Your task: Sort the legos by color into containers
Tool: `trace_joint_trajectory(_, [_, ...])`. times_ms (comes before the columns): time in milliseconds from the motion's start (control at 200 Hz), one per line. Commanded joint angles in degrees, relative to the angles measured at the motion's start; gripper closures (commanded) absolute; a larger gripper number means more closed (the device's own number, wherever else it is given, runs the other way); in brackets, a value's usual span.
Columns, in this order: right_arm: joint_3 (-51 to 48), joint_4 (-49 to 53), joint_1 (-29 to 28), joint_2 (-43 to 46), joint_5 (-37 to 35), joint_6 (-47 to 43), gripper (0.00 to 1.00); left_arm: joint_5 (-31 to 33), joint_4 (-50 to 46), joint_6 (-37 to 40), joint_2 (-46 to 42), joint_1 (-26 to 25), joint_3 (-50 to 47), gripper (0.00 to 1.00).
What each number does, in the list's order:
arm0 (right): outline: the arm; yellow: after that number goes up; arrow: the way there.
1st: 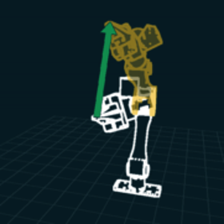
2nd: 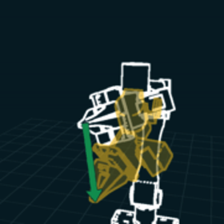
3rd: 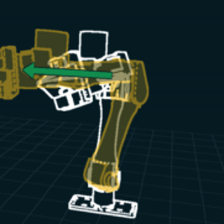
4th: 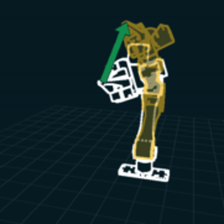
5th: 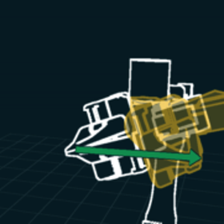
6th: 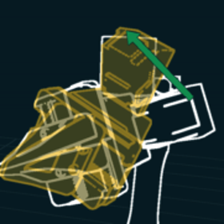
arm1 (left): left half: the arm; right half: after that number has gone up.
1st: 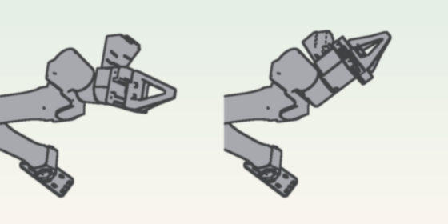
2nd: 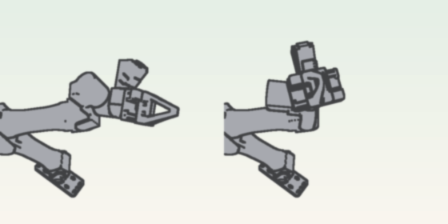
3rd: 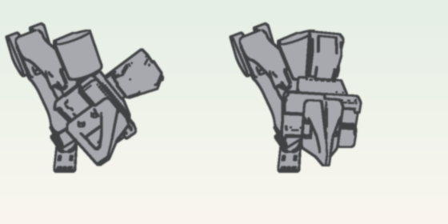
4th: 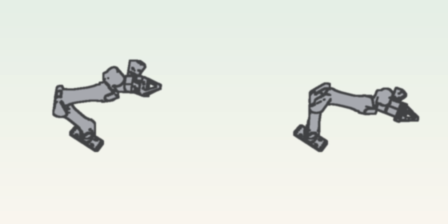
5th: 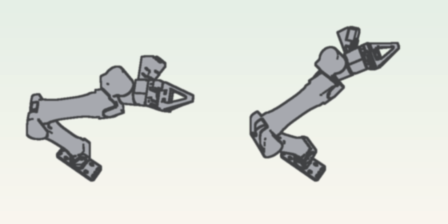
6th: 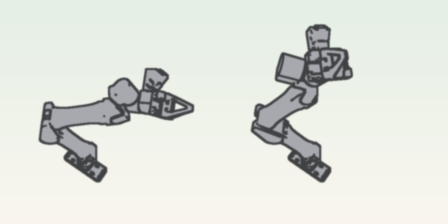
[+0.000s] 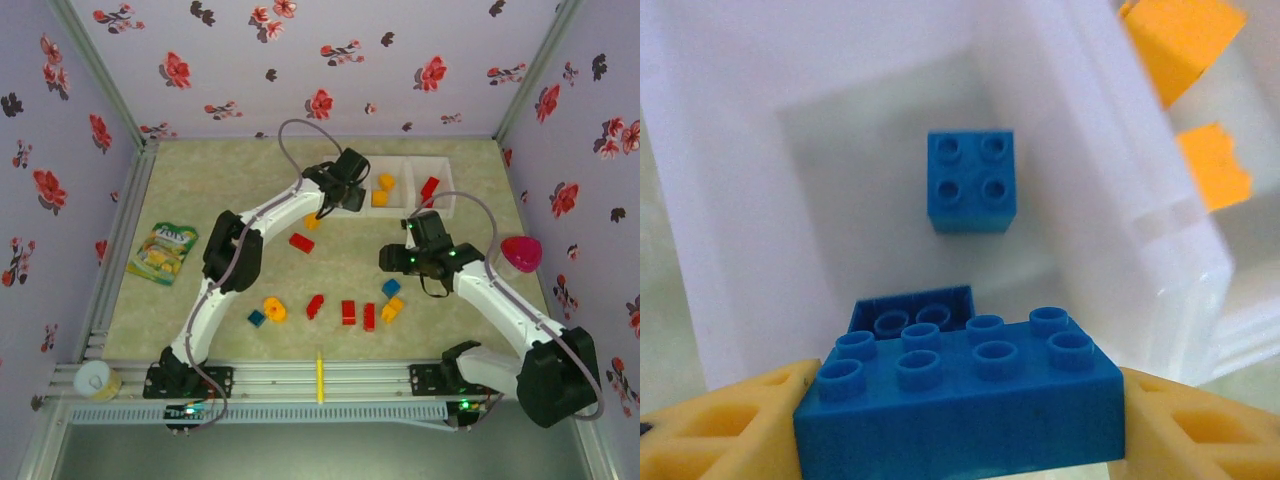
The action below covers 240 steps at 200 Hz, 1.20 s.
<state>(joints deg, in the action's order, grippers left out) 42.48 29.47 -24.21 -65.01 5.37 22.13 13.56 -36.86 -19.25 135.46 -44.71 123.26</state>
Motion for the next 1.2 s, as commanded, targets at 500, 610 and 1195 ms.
trace_joint_trajectory(500, [-3.7, 2.6, -2.3, -2.0, -1.4, 1.9, 0.34, 2.7, -0.7, 3.6, 6.1, 1.3, 8.6, 0.39])
trace_joint_trajectory(610, [-3.5, 2.7, -2.8, -3.6, -1.1, 2.0, 0.33, 2.7, -0.8, 4.0, 6.4, 1.4, 9.0, 0.37])
trace_joint_trajectory(1195, [-3.2, 2.8, -6.5, -8.3, -1.0, 2.5, 0.29, 2.6, -1.8, 4.5, 6.4, 1.4, 10.6, 0.27])
